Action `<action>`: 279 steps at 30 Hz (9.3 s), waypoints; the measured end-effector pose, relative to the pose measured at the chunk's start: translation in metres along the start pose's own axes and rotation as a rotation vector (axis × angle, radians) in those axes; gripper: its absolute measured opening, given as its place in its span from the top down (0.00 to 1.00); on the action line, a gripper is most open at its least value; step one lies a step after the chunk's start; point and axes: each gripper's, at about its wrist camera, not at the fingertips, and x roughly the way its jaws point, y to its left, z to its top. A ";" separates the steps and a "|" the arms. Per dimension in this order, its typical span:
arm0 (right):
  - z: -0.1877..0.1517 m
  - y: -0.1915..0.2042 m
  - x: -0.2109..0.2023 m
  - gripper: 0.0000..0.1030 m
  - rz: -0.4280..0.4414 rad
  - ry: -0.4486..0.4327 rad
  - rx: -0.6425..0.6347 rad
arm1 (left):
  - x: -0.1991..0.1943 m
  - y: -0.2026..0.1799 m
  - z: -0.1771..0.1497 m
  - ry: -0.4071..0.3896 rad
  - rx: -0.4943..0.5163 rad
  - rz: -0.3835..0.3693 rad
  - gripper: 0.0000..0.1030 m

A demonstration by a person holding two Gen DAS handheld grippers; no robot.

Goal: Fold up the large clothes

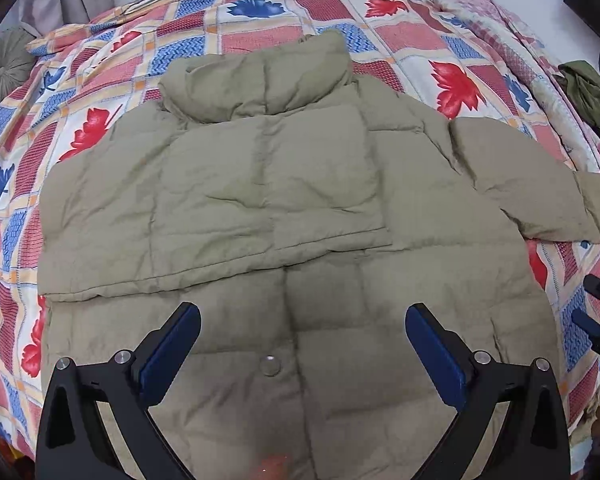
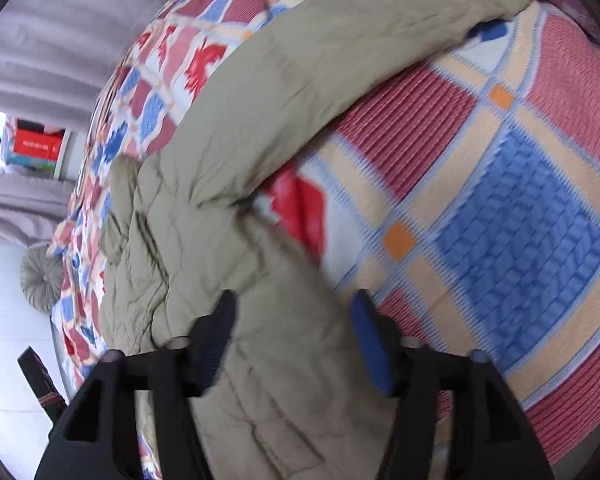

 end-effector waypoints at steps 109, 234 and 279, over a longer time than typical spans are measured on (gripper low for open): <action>-0.128 0.328 0.173 0.45 0.034 0.287 -0.885 | 0.013 0.238 0.035 -0.129 -0.436 -0.491 0.01; -0.154 0.138 0.005 0.28 -0.157 0.276 -0.249 | -0.076 0.178 -0.137 0.193 -0.133 0.061 0.01; -0.188 0.036 0.025 0.00 0.316 0.406 0.304 | -0.020 0.199 -0.273 0.460 -0.629 -0.646 0.02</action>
